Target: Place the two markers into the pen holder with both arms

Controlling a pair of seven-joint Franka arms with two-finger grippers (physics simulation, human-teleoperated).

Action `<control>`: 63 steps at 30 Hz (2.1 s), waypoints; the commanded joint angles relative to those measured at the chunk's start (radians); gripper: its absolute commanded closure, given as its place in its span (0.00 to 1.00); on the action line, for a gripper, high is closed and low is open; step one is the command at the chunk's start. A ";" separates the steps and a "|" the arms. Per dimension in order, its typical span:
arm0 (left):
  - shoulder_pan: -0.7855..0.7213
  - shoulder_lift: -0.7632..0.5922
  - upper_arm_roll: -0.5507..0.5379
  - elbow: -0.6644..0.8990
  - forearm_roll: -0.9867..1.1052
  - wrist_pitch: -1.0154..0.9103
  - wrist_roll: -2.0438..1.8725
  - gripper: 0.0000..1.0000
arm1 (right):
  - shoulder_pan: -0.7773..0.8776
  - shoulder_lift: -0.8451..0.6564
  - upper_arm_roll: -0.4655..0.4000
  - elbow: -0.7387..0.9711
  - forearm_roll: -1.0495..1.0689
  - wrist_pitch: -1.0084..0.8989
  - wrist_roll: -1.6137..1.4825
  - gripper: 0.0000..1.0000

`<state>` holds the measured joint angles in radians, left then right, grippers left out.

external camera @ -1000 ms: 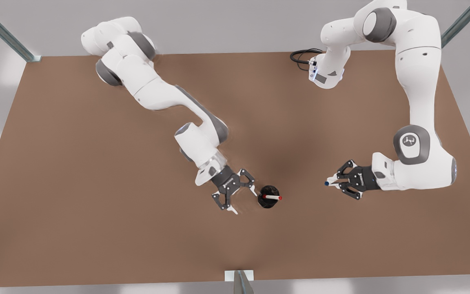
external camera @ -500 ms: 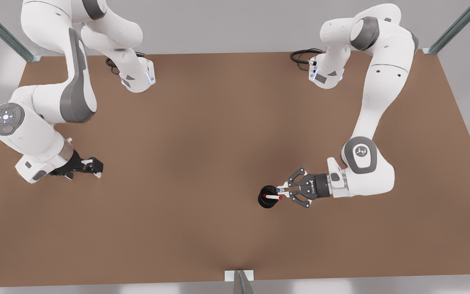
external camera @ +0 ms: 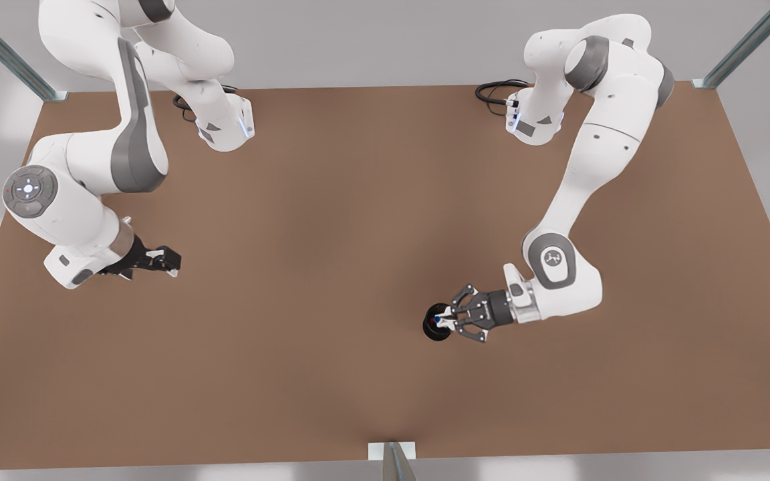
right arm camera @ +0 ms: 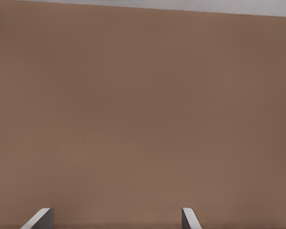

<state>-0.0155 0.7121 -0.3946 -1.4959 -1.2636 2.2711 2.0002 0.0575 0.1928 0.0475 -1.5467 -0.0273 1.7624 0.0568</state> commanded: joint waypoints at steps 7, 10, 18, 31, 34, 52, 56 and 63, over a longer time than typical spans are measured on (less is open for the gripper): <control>0.000 0.004 -0.009 -0.041 -0.023 0.005 0.296 0.79 | -0.001 -0.001 0.000 0.000 0.001 -0.006 0.006 0.00; 0.000 0.020 -0.009 -0.055 -0.039 0.007 0.347 0.79 | 0.001 -0.001 0.000 0.000 0.001 -0.006 0.006 0.00; -0.011 0.064 -0.007 -0.053 -0.112 0.008 0.454 0.79 | 0.001 -0.001 0.000 0.000 0.001 -0.006 0.006 0.00; -0.012 0.096 -0.007 -0.049 -0.125 0.030 0.506 0.76 | -0.001 -0.001 0.000 0.000 0.001 -0.006 -0.011 0.00; -0.009 0.098 -0.007 -0.049 -0.135 0.028 0.506 0.00 | -0.001 -0.001 0.000 0.000 0.001 -0.006 -0.012 0.00; -0.003 -0.017 0.000 -0.044 0.058 0.024 -0.010 0.00 | -0.001 -0.001 0.000 0.000 0.001 -0.006 -0.012 0.00; 0.155 -0.180 0.002 0.022 0.796 -0.204 -1.167 0.00 | -0.001 -0.001 0.000 0.000 0.001 -0.006 -0.012 0.00; 0.240 -0.387 0.034 0.198 1.415 -0.706 -2.005 0.00 | -0.001 -0.001 0.000 0.000 0.001 -0.006 -0.020 0.00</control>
<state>0.1605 0.3410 -0.2848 -1.3028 -0.0424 1.8081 1.4955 0.0564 0.1928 0.0466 -1.5468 -0.0268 1.7567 0.0460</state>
